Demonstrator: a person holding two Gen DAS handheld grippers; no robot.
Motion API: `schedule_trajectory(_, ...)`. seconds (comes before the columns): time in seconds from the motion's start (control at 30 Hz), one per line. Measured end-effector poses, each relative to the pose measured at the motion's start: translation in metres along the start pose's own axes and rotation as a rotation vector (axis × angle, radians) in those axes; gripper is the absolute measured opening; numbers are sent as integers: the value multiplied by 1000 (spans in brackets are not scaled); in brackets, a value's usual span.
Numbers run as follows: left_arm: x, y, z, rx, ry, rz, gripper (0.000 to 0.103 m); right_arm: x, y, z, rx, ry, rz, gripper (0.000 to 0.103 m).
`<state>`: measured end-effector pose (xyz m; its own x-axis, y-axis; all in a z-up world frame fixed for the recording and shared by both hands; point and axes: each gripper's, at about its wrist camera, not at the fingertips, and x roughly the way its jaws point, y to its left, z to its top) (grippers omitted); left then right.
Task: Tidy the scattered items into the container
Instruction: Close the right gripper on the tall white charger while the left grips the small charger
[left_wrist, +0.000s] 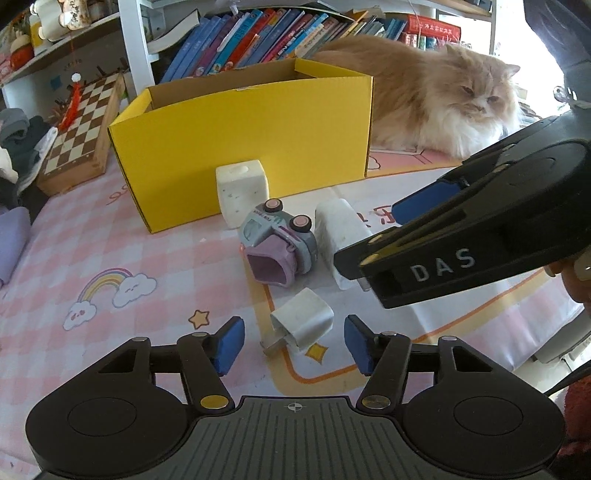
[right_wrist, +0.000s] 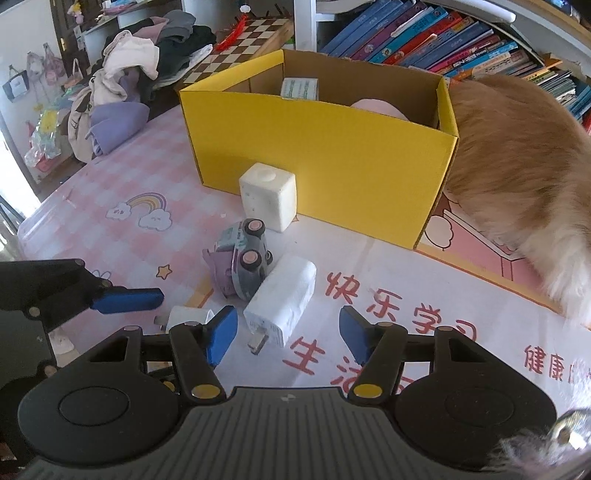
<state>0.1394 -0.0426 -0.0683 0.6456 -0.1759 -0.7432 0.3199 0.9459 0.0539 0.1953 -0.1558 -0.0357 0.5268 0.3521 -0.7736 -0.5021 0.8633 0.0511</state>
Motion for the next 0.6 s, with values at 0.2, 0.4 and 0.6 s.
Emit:
schedule_trajectory(0.2, 7, 1, 2, -7, 12, 1, 54, 10, 0, 6, 2, 20, 17, 58)
schedule_trajectory(0.4, 9, 2, 3, -14, 18, 1, 51, 18, -2, 10, 15, 39, 20, 54)
schedule_trajectory(0.6, 10, 2, 4, -19, 15, -11, 45, 21, -3, 10, 15, 52, 29, 49)
